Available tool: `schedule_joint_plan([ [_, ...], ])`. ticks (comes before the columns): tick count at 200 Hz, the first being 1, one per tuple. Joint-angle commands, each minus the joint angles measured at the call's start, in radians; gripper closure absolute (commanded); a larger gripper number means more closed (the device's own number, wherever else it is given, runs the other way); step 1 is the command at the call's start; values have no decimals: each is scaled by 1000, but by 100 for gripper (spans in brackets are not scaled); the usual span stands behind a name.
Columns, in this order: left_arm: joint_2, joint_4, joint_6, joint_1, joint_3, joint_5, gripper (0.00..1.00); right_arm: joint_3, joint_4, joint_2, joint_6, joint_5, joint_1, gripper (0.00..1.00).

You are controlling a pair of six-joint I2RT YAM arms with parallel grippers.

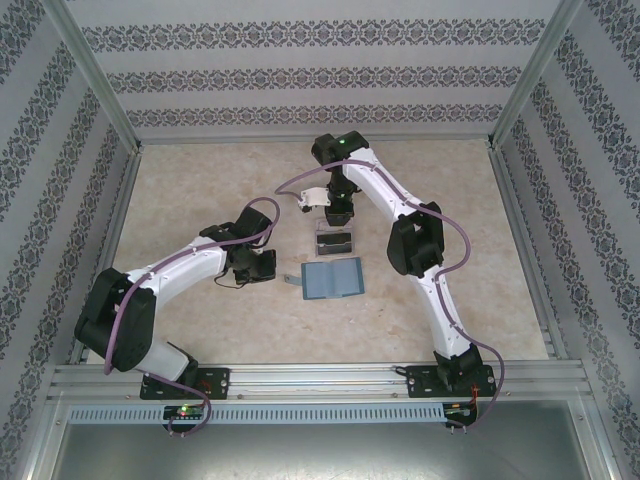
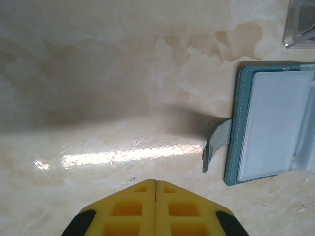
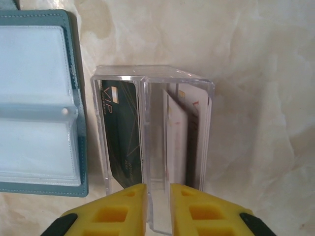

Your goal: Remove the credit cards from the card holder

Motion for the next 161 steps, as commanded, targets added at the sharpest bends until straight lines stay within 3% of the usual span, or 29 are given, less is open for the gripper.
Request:
schedule_joint_plan([
  [1, -16, -22, -12, 13, -12, -20, 100, 18, 7, -29, -2, 37, -8, 79],
  [48, -15, -6, -4, 27, -16, -42, 97, -75, 112, -106, 46, 75, -16, 74],
  [89, -15, 27, 36, 54, -12, -71, 88, -327, 336, -267, 111, 88, -29, 55],
  [119, -8, 49, 74, 67, 6, -100, 67, -529, 489, -392, 150, 95, -36, 29],
  [129, -1, 55, 89, 71, 13, -107, 61, -581, 519, -426, 163, 92, -38, 25],
  [138, 5, 60, 103, 73, 19, -110, 55, -628, 548, -457, 177, 92, -40, 3],
  [161, 23, 78, 129, 87, 35, -116, 35, -733, 600, -524, 215, 81, -45, 2],
])
